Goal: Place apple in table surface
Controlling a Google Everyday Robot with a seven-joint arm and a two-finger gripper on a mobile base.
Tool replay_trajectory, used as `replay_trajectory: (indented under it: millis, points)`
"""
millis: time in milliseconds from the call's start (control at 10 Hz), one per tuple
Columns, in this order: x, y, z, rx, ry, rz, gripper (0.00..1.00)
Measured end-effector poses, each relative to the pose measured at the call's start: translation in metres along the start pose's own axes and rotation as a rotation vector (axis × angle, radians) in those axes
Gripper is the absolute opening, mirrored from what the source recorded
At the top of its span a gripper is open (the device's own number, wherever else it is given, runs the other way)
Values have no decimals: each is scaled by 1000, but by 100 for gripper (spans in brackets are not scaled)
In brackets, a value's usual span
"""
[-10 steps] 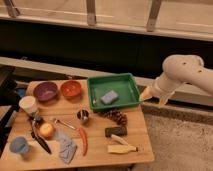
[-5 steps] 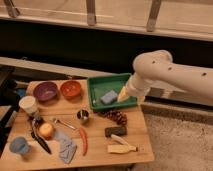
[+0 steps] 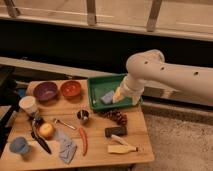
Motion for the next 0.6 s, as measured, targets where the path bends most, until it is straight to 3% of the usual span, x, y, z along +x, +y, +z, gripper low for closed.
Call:
replay_trajectory:
  millis: [300, 600]
  points:
    - [2, 19, 0, -13, -16, -56, 66]
    - [0, 83, 11, -55, -22, -161, 66]
